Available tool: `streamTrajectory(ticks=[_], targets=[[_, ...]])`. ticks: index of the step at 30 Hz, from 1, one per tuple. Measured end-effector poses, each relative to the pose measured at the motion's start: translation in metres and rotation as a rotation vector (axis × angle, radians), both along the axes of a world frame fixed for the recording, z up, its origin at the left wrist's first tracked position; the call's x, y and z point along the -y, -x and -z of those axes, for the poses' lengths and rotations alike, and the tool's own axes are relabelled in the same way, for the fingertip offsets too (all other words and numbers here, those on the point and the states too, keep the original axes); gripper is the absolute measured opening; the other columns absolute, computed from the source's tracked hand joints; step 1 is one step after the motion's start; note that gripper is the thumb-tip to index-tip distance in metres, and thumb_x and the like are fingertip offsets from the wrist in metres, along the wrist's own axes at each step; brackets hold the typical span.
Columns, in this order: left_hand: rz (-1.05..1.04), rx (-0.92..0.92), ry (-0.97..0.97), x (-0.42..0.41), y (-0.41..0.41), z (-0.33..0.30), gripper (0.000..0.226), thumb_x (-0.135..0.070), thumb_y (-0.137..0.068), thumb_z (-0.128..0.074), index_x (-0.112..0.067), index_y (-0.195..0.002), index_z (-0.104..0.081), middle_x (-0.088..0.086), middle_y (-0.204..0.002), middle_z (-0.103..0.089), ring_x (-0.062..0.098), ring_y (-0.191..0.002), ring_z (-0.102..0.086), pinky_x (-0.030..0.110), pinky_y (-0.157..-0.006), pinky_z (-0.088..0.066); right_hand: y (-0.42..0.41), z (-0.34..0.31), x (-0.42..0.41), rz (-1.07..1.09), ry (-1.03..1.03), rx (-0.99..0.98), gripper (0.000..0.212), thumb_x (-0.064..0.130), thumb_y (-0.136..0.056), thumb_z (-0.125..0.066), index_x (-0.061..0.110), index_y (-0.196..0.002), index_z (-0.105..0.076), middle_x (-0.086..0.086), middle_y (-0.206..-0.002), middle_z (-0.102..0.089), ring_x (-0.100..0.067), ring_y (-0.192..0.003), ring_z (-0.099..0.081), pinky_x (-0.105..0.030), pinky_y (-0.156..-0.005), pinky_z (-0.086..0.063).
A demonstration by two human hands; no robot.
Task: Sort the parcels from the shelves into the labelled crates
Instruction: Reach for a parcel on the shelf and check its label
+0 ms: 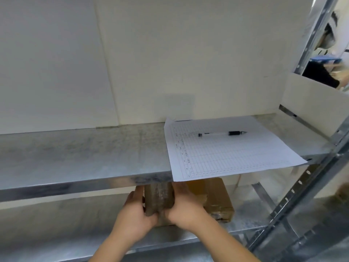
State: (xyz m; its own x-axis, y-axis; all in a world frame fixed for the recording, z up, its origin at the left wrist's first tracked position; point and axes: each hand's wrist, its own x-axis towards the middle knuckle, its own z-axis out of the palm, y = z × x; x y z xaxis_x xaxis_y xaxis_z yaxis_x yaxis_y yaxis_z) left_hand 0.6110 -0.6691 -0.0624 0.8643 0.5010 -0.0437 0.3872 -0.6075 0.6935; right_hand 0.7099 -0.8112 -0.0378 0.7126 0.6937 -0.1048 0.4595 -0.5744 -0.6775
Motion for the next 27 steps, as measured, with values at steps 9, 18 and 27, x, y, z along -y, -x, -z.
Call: streamTrajectory(ticks=[9,18,27], targets=[[-0.03,0.026,0.018,-0.039,0.059,-0.006,0.106,-0.031,-0.059,-0.08,-0.047,-0.144,-0.02,-0.007,-0.096,-0.064,0.003,-0.072,-0.067,0.022,-0.066,-0.055,0.041,-0.014,-0.031,-0.082,-0.084,-0.015,0.066,0.028,-0.08,-0.078,0.044,-0.129,-0.036,0.015,-0.117,-0.05,-0.009,-0.105,-0.056,-0.027,-0.093,-0.051],[-0.151,0.13,0.083,-0.115,0.175,-0.01,0.064,-0.028,-0.074,-0.073,-0.059,-0.115,-0.034,-0.008,-0.1,-0.065,0.007,-0.075,-0.067,0.034,-0.08,-0.057,0.131,-0.006,-0.132,-0.108,-0.197,-0.073,0.032,0.07,-0.096,-0.038,0.04,-0.107,-0.042,0.005,-0.109,-0.062,-0.012,-0.096,-0.062,-0.035,-0.084,-0.051],[-0.346,0.216,-0.006,-0.189,0.316,-0.023,0.035,-0.045,-0.091,-0.066,-0.044,-0.102,-0.033,-0.011,-0.069,-0.066,0.008,-0.056,-0.058,0.027,-0.058,-0.047,0.255,0.005,-0.238,-0.246,-0.308,-0.097,0.042,0.048,-0.088,-0.064,0.051,-0.12,-0.037,0.013,-0.126,-0.058,-0.004,-0.112,-0.056,-0.033,-0.096,-0.048]])
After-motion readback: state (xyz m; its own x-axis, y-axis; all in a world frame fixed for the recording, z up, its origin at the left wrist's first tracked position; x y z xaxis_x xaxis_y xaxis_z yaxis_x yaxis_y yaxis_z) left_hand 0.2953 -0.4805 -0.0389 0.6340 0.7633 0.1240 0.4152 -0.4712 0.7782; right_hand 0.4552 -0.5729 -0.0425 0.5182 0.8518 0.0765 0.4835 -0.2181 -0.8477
